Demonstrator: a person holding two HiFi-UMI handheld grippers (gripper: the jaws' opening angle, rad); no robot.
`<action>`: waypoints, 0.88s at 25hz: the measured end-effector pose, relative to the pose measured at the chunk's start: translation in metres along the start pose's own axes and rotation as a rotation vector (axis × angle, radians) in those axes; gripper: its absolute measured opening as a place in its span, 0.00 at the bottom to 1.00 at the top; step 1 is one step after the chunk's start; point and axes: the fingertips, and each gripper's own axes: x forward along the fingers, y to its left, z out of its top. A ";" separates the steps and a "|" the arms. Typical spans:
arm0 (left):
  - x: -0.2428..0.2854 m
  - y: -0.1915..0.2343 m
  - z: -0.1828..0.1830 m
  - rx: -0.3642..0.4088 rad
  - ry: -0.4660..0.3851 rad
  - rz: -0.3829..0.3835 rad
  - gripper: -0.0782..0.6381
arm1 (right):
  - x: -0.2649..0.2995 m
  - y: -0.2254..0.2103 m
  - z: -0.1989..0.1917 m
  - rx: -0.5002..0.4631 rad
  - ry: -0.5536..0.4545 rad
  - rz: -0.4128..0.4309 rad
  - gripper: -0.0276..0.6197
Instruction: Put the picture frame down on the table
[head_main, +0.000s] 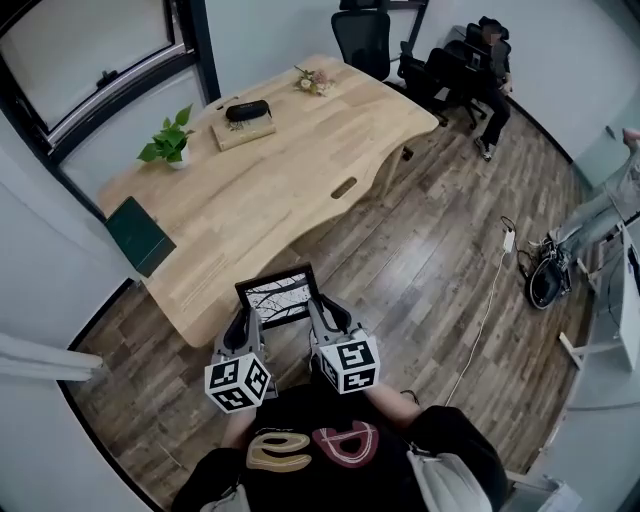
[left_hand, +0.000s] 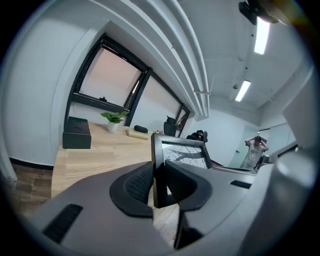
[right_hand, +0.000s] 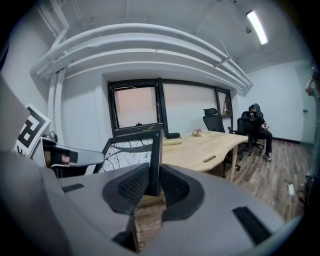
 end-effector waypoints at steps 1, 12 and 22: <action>0.010 0.000 0.004 -0.001 0.002 0.005 0.22 | 0.009 -0.006 0.003 0.002 0.002 0.003 0.16; 0.115 -0.027 0.033 -0.017 -0.001 0.058 0.22 | 0.083 -0.091 0.040 -0.016 0.024 0.058 0.16; 0.172 -0.044 0.046 -0.044 -0.022 0.098 0.22 | 0.123 -0.139 0.060 -0.041 0.032 0.096 0.16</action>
